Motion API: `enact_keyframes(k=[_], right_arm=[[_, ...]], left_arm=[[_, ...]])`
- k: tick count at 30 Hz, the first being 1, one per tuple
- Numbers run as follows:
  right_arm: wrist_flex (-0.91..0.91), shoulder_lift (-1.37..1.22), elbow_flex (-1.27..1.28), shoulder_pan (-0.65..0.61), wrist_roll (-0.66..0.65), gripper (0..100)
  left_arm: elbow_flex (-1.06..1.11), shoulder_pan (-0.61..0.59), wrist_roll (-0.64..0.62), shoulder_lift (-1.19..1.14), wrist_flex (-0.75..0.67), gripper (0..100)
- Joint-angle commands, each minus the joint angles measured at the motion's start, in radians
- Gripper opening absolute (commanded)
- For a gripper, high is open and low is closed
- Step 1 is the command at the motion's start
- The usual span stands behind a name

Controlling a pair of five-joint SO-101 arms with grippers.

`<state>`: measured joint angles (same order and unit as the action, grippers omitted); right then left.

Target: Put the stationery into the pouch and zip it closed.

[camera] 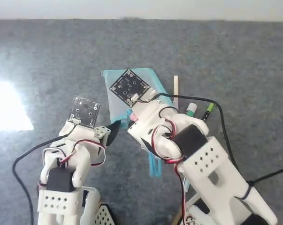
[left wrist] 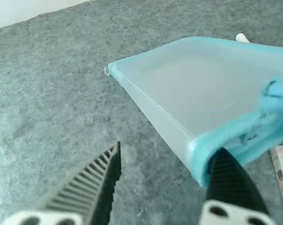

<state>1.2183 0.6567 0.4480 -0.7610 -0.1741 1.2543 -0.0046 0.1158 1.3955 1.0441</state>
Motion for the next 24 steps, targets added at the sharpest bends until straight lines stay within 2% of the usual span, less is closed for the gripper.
enact_keyframes(k=[1, 8, 13, 24], right_arm=[[0.07, 0.07, -0.106, -0.005, -0.031, 0.8], [0.128, 0.142, -0.118, -0.008, -0.046, 0.8], [0.131, 0.171, -0.112, -0.008, -0.048, 0.8], [0.133, 0.18, -0.026, 0.021, -0.095, 0.8]], left_arm=[[-0.005, -0.008, 0.008, -0.002, -0.029, 29], [0.022, -0.083, 0.008, -0.008, -0.106, 29], [0.045, -0.084, 0.006, -0.009, -0.146, 28], [0.073, -0.008, 0.006, -0.002, -0.158, 8]])
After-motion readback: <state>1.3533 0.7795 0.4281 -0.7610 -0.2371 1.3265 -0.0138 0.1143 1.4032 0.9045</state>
